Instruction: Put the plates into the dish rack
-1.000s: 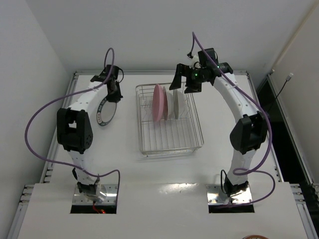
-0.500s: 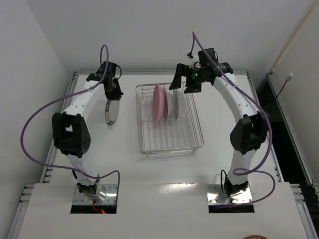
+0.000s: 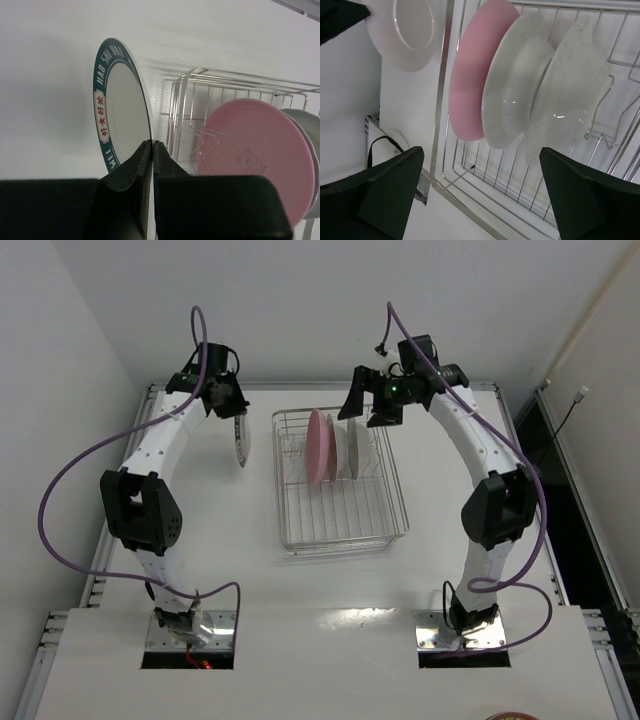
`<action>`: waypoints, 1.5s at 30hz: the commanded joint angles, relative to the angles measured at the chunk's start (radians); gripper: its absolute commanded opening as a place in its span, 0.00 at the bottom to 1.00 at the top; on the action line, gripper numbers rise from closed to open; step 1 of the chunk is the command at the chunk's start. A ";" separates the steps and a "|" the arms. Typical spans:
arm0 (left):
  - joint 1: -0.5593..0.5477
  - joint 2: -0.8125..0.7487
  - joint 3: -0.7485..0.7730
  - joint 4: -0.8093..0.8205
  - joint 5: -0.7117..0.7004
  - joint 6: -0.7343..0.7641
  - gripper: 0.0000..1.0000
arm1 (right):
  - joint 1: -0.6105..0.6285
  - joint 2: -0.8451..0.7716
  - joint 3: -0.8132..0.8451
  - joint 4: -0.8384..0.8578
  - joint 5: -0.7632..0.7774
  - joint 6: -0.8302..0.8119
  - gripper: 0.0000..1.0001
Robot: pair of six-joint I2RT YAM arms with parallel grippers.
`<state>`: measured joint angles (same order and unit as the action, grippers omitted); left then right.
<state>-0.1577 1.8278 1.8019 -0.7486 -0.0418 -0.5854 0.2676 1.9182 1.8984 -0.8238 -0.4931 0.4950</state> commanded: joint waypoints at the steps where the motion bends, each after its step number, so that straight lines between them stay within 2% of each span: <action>1: -0.003 -0.013 -0.001 0.078 0.083 -0.011 0.00 | -0.005 -0.004 0.054 0.025 -0.054 0.010 1.00; 4: -0.003 -0.025 -0.012 0.097 0.118 -0.002 0.00 | -0.005 0.018 0.065 0.025 -0.077 -0.001 1.00; 14: -0.003 -0.059 0.053 0.149 0.027 -0.024 0.00 | -0.024 0.028 0.056 0.006 -0.133 -0.010 1.00; 28: -0.003 -0.234 0.016 0.290 0.213 -0.093 0.00 | -0.051 -0.068 -0.062 0.006 -0.111 -0.029 1.00; 35: -0.014 -0.295 -0.076 0.454 0.408 -0.149 0.00 | -0.061 -0.090 -0.094 0.006 -0.111 -0.029 1.00; 37: -0.025 -0.309 -0.154 0.501 0.447 -0.201 0.00 | -0.061 -0.090 -0.094 0.006 -0.111 -0.029 1.00; 39: -0.037 -0.318 -0.223 0.555 0.470 -0.228 0.00 | -0.061 -0.090 -0.094 0.006 -0.111 -0.029 1.00; 45: -0.131 -0.297 -0.302 0.591 0.479 -0.263 0.00 | -0.061 -0.108 -0.116 0.006 -0.102 -0.029 1.00</action>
<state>-0.2413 1.5394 1.5043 -0.2928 0.3828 -0.7971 0.2115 1.8637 1.7927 -0.8391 -0.5930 0.4778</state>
